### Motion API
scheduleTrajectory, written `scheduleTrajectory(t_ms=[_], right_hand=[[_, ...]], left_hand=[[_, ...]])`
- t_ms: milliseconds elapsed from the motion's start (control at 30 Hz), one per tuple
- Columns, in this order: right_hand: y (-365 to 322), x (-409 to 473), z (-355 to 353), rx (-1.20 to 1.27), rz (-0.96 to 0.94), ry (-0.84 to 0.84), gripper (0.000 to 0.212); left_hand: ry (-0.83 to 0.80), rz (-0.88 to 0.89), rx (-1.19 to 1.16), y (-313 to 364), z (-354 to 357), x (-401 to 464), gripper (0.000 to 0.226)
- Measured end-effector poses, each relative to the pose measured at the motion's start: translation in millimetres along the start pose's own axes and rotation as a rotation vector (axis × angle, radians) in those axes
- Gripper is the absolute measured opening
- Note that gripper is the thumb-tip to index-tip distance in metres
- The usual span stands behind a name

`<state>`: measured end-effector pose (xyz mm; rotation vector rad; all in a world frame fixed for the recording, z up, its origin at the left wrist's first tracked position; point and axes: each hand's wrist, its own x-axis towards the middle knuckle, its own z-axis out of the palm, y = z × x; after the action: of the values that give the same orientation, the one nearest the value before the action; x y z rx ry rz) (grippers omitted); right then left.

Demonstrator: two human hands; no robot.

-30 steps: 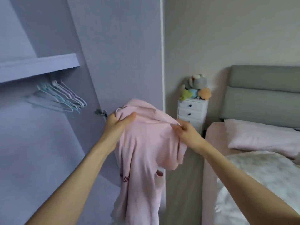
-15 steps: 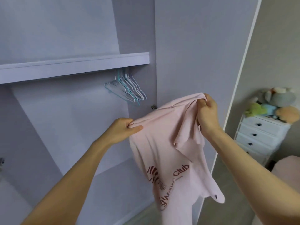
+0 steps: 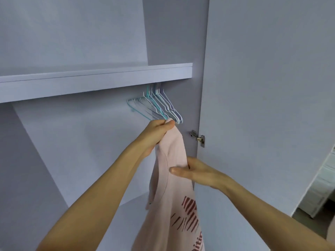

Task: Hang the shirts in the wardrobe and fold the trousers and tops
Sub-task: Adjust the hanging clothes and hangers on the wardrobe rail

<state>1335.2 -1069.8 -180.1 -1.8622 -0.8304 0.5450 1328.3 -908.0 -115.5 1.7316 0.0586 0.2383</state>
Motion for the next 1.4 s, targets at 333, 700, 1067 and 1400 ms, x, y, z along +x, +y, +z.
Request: scheduleTrajectory(t_ms=[333, 700, 1067, 1400], right_hand=[[-4.4, 134.0, 23.3, 0.45, 0.213, 0.595, 0.02], [-18.6, 225.5, 34.1, 0.713, 0.267, 0.517, 0.037], [46.5, 310.2, -68.9, -0.944, 0.058, 0.634, 0.039], [47.8, 358.3, -75.4, -0.921, 0.001, 0.467, 0.033]], left_hand=[[0.009, -0.331, 0.07, -95.5, -99.6, 37.6, 0.043], [0.246, -0.282, 0.619, -171.1, -126.0, 58.4, 0.033], [0.446, 0.029, 1.058, -141.1, -160.2, 113.1, 0.044], [0.414, -0.082, 1.402, -130.0, -184.7, 108.1, 0.057]])
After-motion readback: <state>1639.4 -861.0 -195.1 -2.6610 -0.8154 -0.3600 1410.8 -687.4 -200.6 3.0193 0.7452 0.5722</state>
